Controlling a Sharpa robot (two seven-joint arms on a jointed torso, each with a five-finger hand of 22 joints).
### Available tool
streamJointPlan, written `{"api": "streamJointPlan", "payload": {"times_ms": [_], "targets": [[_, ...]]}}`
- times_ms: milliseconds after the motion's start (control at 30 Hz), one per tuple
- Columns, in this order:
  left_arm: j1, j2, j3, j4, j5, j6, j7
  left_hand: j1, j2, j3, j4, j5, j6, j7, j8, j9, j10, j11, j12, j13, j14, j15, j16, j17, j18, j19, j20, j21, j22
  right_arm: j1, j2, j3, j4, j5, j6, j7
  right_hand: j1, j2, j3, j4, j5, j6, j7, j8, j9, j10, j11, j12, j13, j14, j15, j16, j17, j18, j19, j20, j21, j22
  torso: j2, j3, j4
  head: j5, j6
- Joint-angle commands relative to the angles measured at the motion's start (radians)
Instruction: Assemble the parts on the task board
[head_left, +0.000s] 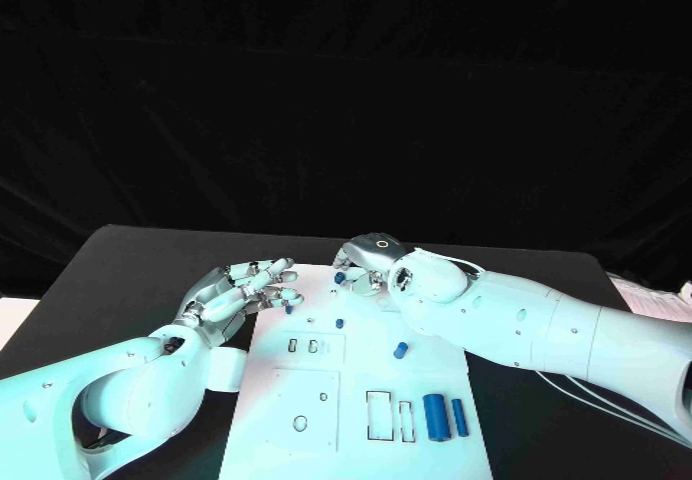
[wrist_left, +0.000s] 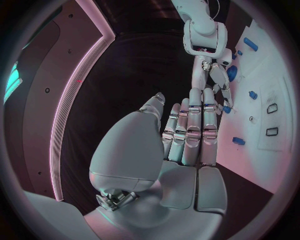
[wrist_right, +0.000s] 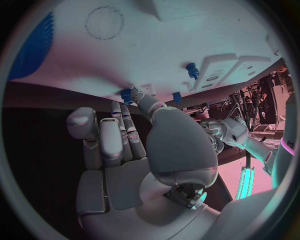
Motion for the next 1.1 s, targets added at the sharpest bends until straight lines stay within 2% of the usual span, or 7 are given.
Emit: {"api": "streamJointPlan", "payload": {"times_ms": [33, 367, 533, 667, 800, 833, 1100], "targets": [[0.002, -0.004, 0.001, 0.001, 0.001, 0.021, 0.003, 0.003, -0.001, 0.000, -0.007, -0.007, -0.001, 0.008, -0.005, 0.000, -0.001, 0.007, -0.006, 0.001, -0.001, 0.005, -0.004, 0.002, 0.019, 0.004, 0.006, -0.005, -0.001, 0.000, -0.026, 0.000, 0.031, 0.002, -0.036, 0.002, 0.006, -0.014, -0.010, 0.006, -0.003, -0.006, 0.001, 0.001, 0.001, -0.003, 0.002, 0.005, 0.001, 0.000, 0.009, -0.018, -0.028, 0.009, -0.011, 0.001, -0.012, -0.017, 0.001, 0.0009, -0.0037, 0.000, 0.003], [0.002, -0.009, 0.001, 0.002, 0.002, 0.023, 0.002, 0.002, -0.001, 0.000, -0.007, -0.011, -0.001, 0.008, -0.006, 0.000, -0.001, 0.007, -0.007, 0.001, -0.001, 0.005, -0.006, 0.003, 0.019, 0.004, 0.006, -0.006, -0.002, 0.013, -0.181, 0.017, 0.179, 0.115, -0.023, -0.006, 0.024, -0.011, 0.002, 0.046, 0.002, 0.044, -0.011, 0.010, 0.007, 0.183, -0.033, 0.073, 0.022, 0.028, -0.018, 0.042, 0.082, -0.008, 0.052, -0.014, 0.045, 0.082, -0.005, 0.0061, -0.0153, -0.004, 0.004], [0.002, -0.007, 0.001, -0.005, 0.004, 0.024, 0.002, 0.003, 0.000, 0.001, -0.008, -0.012, 0.001, 0.008, -0.006, 0.000, 0.000, 0.007, -0.007, 0.001, -0.001, 0.005, -0.006, 0.003, 0.019, 0.004, 0.006, -0.006, -0.003, 0.034, -0.275, 0.023, 0.244, 0.194, 0.048, -0.067, -0.042, -0.098, -0.092, 0.093, 0.036, 0.032, -0.033, 0.003, 0.003, 0.333, -0.064, 0.139, 0.067, 0.031, -0.043, 0.060, 0.113, -0.010, 0.061, -0.034, 0.052, 0.091, -0.013, 0.0077, -0.0260, -0.005, 0.002], [0.002, -0.005, 0.000, -0.008, 0.009, 0.026, 0.004, 0.004, 0.002, 0.002, -0.009, -0.014, 0.004, 0.007, -0.006, 0.001, 0.003, 0.006, -0.007, 0.002, -0.001, 0.005, -0.008, 0.005, 0.020, 0.004, 0.006, -0.007, -0.003, 0.041, -0.327, 0.025, 0.275, 0.208, 0.089, -0.110, -0.031, -0.108, -0.222, 0.132, 0.070, 0.028, -0.053, 0.005, 0.004, 0.430, -0.086, 0.228, 0.154, 0.044, -0.064, 0.098, 0.184, -0.026, 0.105, -0.057, 0.095, 0.168, -0.017, 0.0090, -0.0325, -0.004, 0.005], [0.002, -0.003, 0.000, -0.010, 0.011, 0.029, 0.003, 0.005, 0.002, 0.002, -0.010, -0.014, 0.005, 0.006, -0.006, 0.001, 0.005, 0.006, -0.007, 0.002, -0.001, 0.005, -0.009, 0.005, 0.020, 0.005, 0.006, -0.008, -0.004, 0.041, -0.353, 0.025, 0.280, 0.234, 0.123, -0.137, 0.064, -0.058, -0.410, 0.234, 0.093, 0.011, -0.051, 0.010, 0.006, 0.397, -0.087, 0.761, 0.748, 0.059, -0.067, 0.167, 0.313, -0.044, 0.149, -0.058, 0.147, 0.258, -0.018, 0.0116, -0.0355, -0.005, 0.002], [0.002, -0.002, 0.000, -0.010, 0.011, 0.029, 0.003, 0.005, 0.002, 0.002, -0.010, -0.014, 0.005, 0.006, -0.006, 0.001, 0.005, 0.006, -0.007, 0.002, -0.001, 0.005, -0.009, 0.005, 0.020, 0.005, 0.006, -0.008, -0.004, 0.041, -0.355, 0.025, 0.278, 0.240, 0.128, -0.142, 0.082, -0.066, -0.430, 0.269, 0.090, 0.007, -0.047, 0.008, 0.006, 0.384, -0.083, 0.887, 0.891, 0.064, -0.057, 0.186, 0.354, -0.045, 0.158, -0.059, 0.161, 0.283, -0.018, 0.0125, -0.0366, -0.005, 0.001], [0.001, 0.002, 0.000, -0.015, 0.012, 0.033, 0.001, 0.005, 0.003, 0.002, -0.010, -0.015, 0.006, 0.006, -0.006, 0.001, 0.006, 0.005, -0.008, 0.002, -0.001, 0.005, -0.010, 0.006, 0.020, 0.005, 0.006, -0.008, -0.004, 0.027, -0.336, 0.023, 0.238, 0.282, 0.175, -0.156, 0.130, -0.080, -0.463, 0.389, 0.110, -0.015, -0.027, 0.006, 0.005, 0.474, -0.061, 1.412, 1.421, 0.085, -0.038, 0.249, 0.506, -0.069, 0.213, -0.037, 0.232, 0.412, -0.017, 0.0140, -0.0348, -0.006, 0.000]]}}
